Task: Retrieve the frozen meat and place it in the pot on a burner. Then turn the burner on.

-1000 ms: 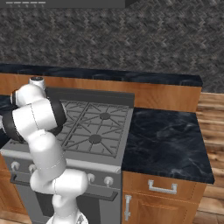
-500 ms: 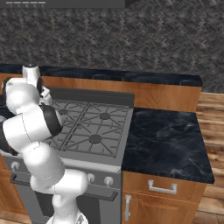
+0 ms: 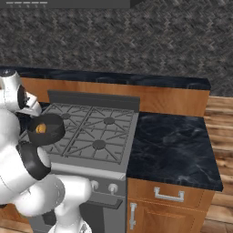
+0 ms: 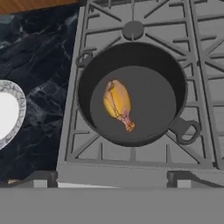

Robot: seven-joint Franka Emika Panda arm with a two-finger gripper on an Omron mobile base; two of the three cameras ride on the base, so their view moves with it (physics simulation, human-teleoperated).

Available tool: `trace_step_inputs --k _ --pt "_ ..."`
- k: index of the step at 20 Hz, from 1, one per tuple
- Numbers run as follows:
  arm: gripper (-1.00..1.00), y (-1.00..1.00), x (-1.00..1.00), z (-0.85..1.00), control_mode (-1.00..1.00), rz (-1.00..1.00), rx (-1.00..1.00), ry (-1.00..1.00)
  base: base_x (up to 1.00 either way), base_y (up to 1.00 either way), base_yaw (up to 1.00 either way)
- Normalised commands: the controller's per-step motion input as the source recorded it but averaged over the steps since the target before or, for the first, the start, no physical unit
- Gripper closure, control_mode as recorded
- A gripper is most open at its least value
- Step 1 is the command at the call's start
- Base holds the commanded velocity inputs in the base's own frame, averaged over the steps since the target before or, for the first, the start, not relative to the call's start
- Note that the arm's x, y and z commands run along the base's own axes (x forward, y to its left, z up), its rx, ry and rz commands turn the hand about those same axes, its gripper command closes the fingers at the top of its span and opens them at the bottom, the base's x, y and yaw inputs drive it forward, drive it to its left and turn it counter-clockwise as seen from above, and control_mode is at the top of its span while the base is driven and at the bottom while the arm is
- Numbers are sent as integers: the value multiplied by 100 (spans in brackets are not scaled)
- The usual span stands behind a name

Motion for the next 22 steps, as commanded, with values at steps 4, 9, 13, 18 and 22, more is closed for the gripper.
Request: trace_step_inputs --k 4,9,13,18,22 --pt "-100 0 -95 1 -100 0 -2 -30 0 0 0" --pt "-100 0 -88 7 -100 0 -3 -38 0 0 0" --pt "-100 1 -76 6 -100 0 -4 -39 0 0 0" --pt "-100 4 -78 4 -100 0 -3 -34 0 0 0" --pt "-100 9 -73 0 -100 0 -1 -27 0 0 0"
